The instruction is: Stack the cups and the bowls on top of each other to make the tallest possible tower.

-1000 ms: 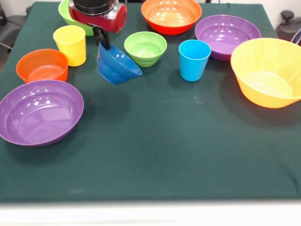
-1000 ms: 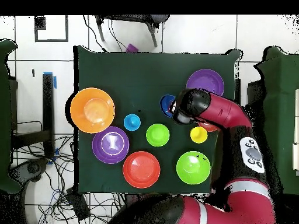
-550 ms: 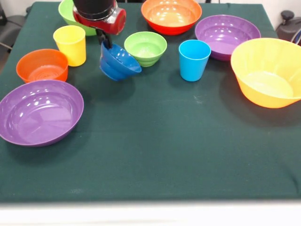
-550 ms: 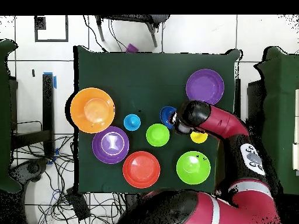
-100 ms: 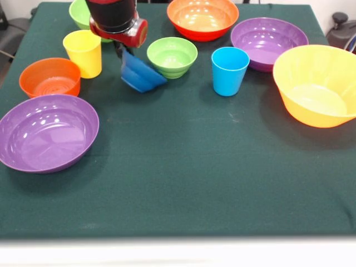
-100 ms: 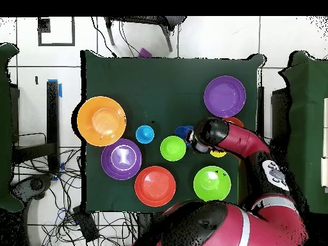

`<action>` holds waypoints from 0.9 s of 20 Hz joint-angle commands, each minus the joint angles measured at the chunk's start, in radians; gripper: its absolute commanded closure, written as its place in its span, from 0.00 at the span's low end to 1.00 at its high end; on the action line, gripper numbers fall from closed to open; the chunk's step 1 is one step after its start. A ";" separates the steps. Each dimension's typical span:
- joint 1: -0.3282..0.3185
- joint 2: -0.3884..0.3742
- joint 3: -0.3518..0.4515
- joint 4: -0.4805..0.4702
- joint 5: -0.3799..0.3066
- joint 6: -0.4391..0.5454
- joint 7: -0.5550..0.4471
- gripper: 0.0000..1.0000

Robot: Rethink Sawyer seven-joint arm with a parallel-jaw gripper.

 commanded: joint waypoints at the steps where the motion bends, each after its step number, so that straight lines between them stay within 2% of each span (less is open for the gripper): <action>1: -0.026 0.050 0.163 0.040 -0.085 -0.128 -0.126 0.00; 4: -0.034 0.043 0.174 0.041 -0.097 -0.129 -0.123 0.00; 6: -0.013 0.020 0.159 0.039 -0.110 -0.104 -0.104 0.00; 11: 0.014 -0.071 0.151 0.085 -0.100 -0.077 -0.052 0.00; 18: 0.035 -0.124 0.148 0.110 -0.077 -0.036 -0.021 0.00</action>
